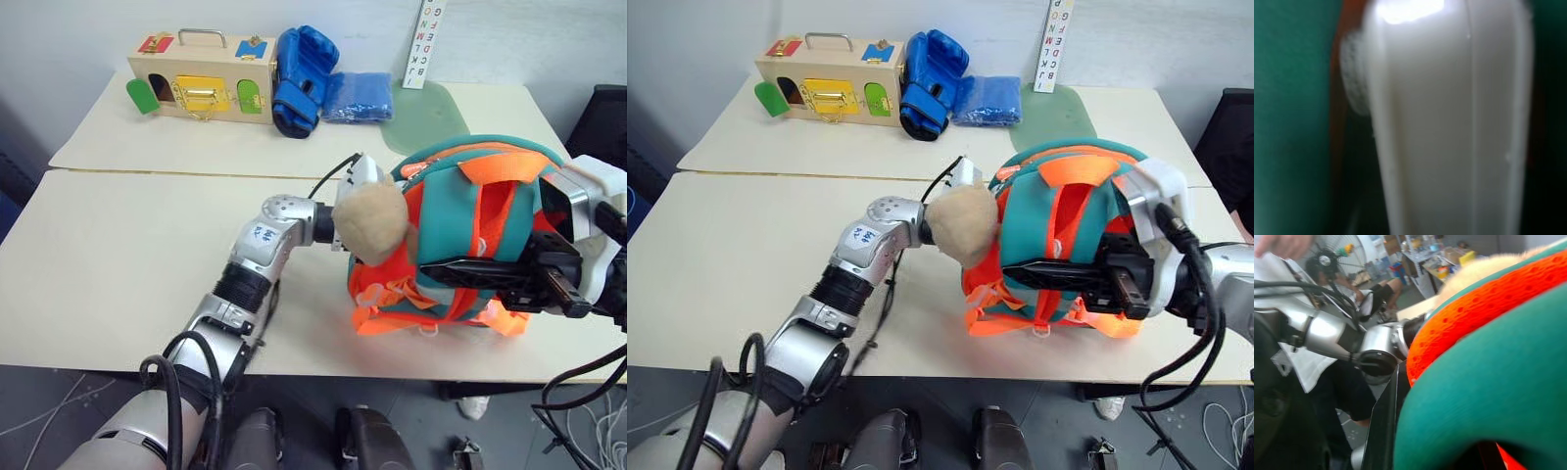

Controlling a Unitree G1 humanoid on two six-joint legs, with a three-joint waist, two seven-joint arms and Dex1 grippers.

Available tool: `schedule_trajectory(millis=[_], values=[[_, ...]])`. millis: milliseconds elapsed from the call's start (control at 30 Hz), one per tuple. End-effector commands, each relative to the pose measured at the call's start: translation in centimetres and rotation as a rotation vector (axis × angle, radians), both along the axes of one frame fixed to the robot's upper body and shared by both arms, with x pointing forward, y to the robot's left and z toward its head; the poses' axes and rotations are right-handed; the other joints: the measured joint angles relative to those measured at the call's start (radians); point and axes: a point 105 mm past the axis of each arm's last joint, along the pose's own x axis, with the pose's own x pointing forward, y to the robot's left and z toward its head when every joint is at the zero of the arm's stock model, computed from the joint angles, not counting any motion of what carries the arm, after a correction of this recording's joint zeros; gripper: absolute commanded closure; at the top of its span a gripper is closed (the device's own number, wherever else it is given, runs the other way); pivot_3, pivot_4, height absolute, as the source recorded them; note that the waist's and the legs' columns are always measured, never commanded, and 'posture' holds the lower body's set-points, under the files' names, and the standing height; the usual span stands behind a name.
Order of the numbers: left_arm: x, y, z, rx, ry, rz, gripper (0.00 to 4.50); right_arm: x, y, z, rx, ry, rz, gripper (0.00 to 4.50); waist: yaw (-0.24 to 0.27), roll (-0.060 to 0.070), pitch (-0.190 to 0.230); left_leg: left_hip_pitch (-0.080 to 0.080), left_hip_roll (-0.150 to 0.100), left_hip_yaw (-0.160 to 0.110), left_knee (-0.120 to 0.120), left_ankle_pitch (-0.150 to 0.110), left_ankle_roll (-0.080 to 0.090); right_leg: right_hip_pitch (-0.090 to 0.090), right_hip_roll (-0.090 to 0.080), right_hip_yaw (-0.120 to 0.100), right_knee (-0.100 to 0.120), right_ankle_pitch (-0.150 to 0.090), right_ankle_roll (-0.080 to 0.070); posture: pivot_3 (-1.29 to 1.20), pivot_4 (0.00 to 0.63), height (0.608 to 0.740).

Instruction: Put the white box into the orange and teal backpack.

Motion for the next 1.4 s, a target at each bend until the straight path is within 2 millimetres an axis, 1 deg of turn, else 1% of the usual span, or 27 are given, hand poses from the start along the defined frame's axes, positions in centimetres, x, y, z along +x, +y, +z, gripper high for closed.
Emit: schedule_trajectory(millis=[33, 133, 167, 233, 300, 400, 433, 500, 567, 667, 700, 800, 867, 933, 1033, 1167, 1200, 1300, 1400], values=[[-1.3, 1.9, 1.5, -0.013, -0.056, -0.046, 1.02, -0.6, -0.1, 0.0, -0.002, -0.032, 0.002, 4.5, -0.002, 0.0, 0.0, 0.0, 0.0, 0.0, 0.0, 0.0, 0.0, 0.0, 0.0, 0.0, 0.0, 0.0, 0.0, 0.0, 0.15, 0.74], [-2.7, 5.7, 1.8, 0.036, -0.065, -0.043, 0.17, -0.8, -0.4, -0.9, -0.012, -0.005, -0.01, 4.5, -0.008, 0.001, 0.0, 0.001, 0.001, 0.0, 0.0, 0.001, -0.001, 0.0, 0.0, 0.001, 0.001, 0.0, 0.0, 0.0, 0.15, 0.74], [-3.4, 7.3, 2.0, 0.048, -0.06, -0.045, 0.05, -0.8, -0.4, -1.2, -0.014, 0.001, -0.015, 4.5, -0.011, 0.001, 0.0, 0.001, 0.001, 0.0, 0.0, 0.001, -0.002, 0.0, 0.0, 0.001, 0.001, 0.0, -0.001, 0.0, 0.15, 0.74], [-4.5, 9.5, 2.5, 0.052, -0.05, -0.048, 0.05, -0.7, -0.4, -1.6, -0.015, 0.005, -0.024, 4.5, -0.015, 0.001, 0.0, 0.001, 0.001, 0.0, 0.0, 0.002, -0.004, 0.0, 0.0, 0.001, 0.002, -0.001, -0.001, 0.0, 0.15, 0.74], [-5.0, 11.7, 3.5, 0.052, -0.029, -0.007, 0.05, -0.5, -0.5, -2.0, -0.012, 0.014, -0.038, 4.5, -0.016, 0.001, 0.0, 0.001, 0.001, -0.001, 0.0, 0.002, -0.003, 0.001, 0.0, 0.001, 0.002, -0.001, -0.001, 0.0, 0.15, 0.74], [-6.0, 14.0, 5.1, 0.04, -0.002, 0.018, 0.05, -0.1, -0.8, -2.5, -0.015, 0.023, -0.063, 4.5, -0.013, 0.001, 0.0, 0.001, 0.0, -0.003, 0.001, 0.001, -0.002, 0.002, -0.001, 0.0, 0.001, -0.001, -0.001, 0.0, 0.15, 0.74], [-6.2, 14.2, 6.2, 0.012, -0.005, 0.032, 0.05, 0.0, -0.9, -2.7, -0.015, 0.026, -0.069, 4.5, -0.01, 0.001, 0.0, 0.001, 0.0, -0.003, 0.001, 0.001, -0.002, 0.002, -0.001, 0.0, 0.001, -0.001, -0.001, 0.0, 0.15, 0.74], [-6.4, 14.2, 7.7, -0.033, -0.012, 0.055, 0.05, 0.0, -0.9, -2.9, -0.013, 0.029, -0.072, 4.5, -0.001, 0.001, 0.0, 0.001, -0.001, -0.003, 0.001, 0.001, -0.002, 0.003, -0.002, 0.0, 0.0, -0.001, -0.001, 0.0, 0.15, 0.74], [-6.3, 13.5, 8.5, -0.072, -0.015, 0.076, 0.05, 0.0, -0.9, -2.9, -0.011, 0.031, -0.071, 4.5, 0.005, 0.001, 0.0, 0.001, -0.001, -0.004, 0.001, 0.001, -0.002, 0.003, -0.002, -0.001, 0.0, -0.001, -0.001, 0.0, 0.15, 0.74], [-5.4, 12.1, 8.0, -0.046, -0.102, 0.162, 0.05, -0.1, -0.8, -3.0, -0.004, 0.037, -0.068, 4.5, 0.004, 0.001, 0.0, 0.001, -0.002, -0.005, 0.001, 0.001, -0.002, 0.004, -0.002, 0.0, 0.0, 0.0, 0.0, 0.0, 0.15, 0.74], [-4.6, 11.7, 7.3, -0.016, -0.142, 0.211, 0.05, -0.2, -0.8, -3.0, 0.0, 0.041, -0.065, 4.5, 0.004, 0.001, 0.0, 0.001, -0.002, -0.004, 0.001, 0.002, -0.003, 0.004, -0.002, 0.0, 0.0, 0.0, 0.0, 0.0, 0.15, 0.74], [-2.7, 11.0, 5.9, 0.037, -0.241, 0.302, 0.05, -0.4, -0.7, -3.1, 0.005, 0.047, -0.058, 4.5, 0.002, 0.001, 0.0, 0.002, -0.002, -0.004, 0.0, 0.002, -0.004, 0.004, -0.001, 0.0, 0.0, 0.0, 0.0, 0.0, 0.15, 0.74], [-1.9, 10.6, 5.9, 0.018, -0.261, 0.33, 0.05, -0.4, -0.7, -3.0, 0.009, 0.049, -0.058, 4.5, 0.002, 0.001, 0.0, 0.002, -0.002, -0.003, 0.0, 0.002, -0.004, 0.003, 0.0, 0.0, 0.0, 0.0, 0.0, 0.0, 0.15, 0.74], [-1.3, 10.3, 5.7, 0.015, -0.251, 0.326, 0.05, -0.5, -0.7, -3.0, 0.015, 0.049, -0.059, 4.5, 0.002, 0.001, 0.0, 0.002, -0.001, -0.003, 0.0, 0.002, -0.003, 0.003, 0.0, 0.0, 0.0, 0.0, 0.0, 0.0, 0.15, 0.74], [-1.6, 9.6, 4.8, 0.027, -0.192, 0.25, 0.05, -0.5, -0.7, -2.9, 0.023, 0.049, -0.063, 4.5, 0.003, 0.001, 0.0, 0.001, -0.001, -0.003, 0.0, 0.001, -0.002, 0.003, 0.0, 0.0, 0.0, 0.0, 0.0, 0.0, 0.15, 0.74], [-1.1, 8.8, 4.4, 0.017, -0.162, 0.223, 0.05, -0.5, -0.6, -3.0, 0.024, 0.046, -0.068, 4.5, 0.004, 0.001, 0.0, 0.001, -0.002, -0.003, 0.001, 0.001, -0.002, 0.003, -0.001, 0.0, 0.0, 0.0, 0.0, 0.0, 0.15, 0.74], [-1.0, 8.7, 4.4, 0.017, -0.162, 0.221, 0.42, -0.5, -0.6, -3.1, 0.025, 0.045, -0.069, 4.5, 0.004, 0.001, 0.0, 0.001, -0.002, -0.003, 0.001, 0.001, -0.002, 0.003, -0.001, 0.0, 0.0, 0.0, 0.0, 0.0, 0.15, 0.74], [-0.7, 8.4, 4.0, 0.036, -0.163, 0.204, 1.1, -0.6, -0.6, -3.1, 0.026, 0.042, -0.075, 4.5, 0.004, 0.001, 0.0, 0.001, -0.002, -0.003, 0.001, 0.001, -0.002, 0.003, -0.001, 0.0, 0.0, 0.0, 0.0, 0.0, 0.15, 0.74], [-0.4, 8.4, 3.5, 0.05, -0.166, 0.198, 1.94, -0.6, -0.8, -3.2, 0.025, 0.036, -0.094, 4.5, 0.005, 0.001, 0.0, 0.001, -0.002, -0.003, 0.001, 0.001, -0.002, 0.004, -0.001, 0.0, 0.0, 0.0, 0.0, 0.0, 0.15, 0.74]])
